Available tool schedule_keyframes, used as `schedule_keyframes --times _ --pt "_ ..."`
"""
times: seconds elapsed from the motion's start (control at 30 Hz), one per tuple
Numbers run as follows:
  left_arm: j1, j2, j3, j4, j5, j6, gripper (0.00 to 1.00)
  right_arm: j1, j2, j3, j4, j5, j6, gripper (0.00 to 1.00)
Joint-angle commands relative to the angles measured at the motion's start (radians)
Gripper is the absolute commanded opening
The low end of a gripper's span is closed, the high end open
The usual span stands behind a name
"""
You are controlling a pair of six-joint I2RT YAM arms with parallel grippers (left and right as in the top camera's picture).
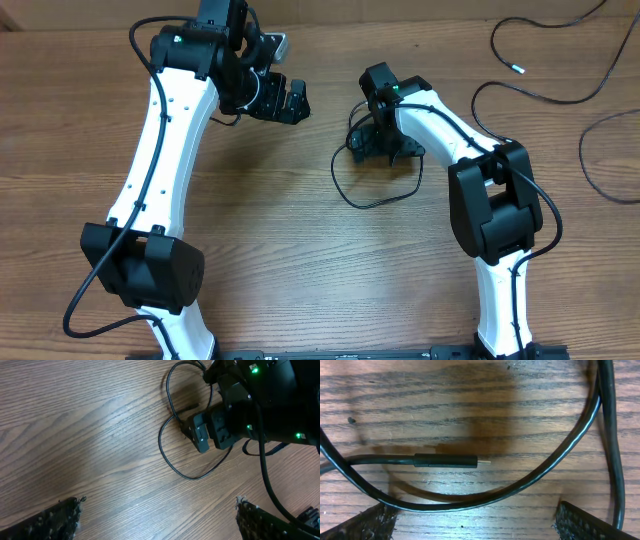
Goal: Untangle cables
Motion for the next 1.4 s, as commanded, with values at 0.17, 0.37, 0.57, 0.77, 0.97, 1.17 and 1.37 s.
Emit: schedule_keyframes --times 0.17,0.37,0.57,0.77,0.97,1.17,1.37 --pt "-0.005 -0.027 0.022 0.002 0.0 0.02 1.0 0.001 -0.055 -0.031 0.063 -0.054 0.02 0.95" --pt "-0.005 -0.027 0.022 0.002 0.0 0.02 1.0 -0.003 -0.164 -0.031 0.138 -0.061 0.023 1.0" --pt "-0.005 -0.027 0.022 0.002 0.0 0.02 1.0 -0.008 -0.159 -0.031 0.164 -0.041 0.024 1.0" --pt "-0.005 -0.027 0.022 0.002 0.0 0.02 1.0 -0.008 -0.157 -0.031 0.178 0.035 0.024 1.0" --pt "-0.005 -0.027 0.022 0.002 0.0 0.02 1.0 -0.01 -0.128 -0.031 0.188 0.058 0.019 1.0" --pt "-0.005 -0.027 0.022 0.002 0.0 0.02 1.0 -0.01 -0.085 -0.033 0.186 0.031 0.011 1.0" --pt "-0.005 -0.027 0.022 0.002 0.0 0.02 1.0 -0.009 -0.046 -0.033 0.205 -0.045 -0.016 1.0"
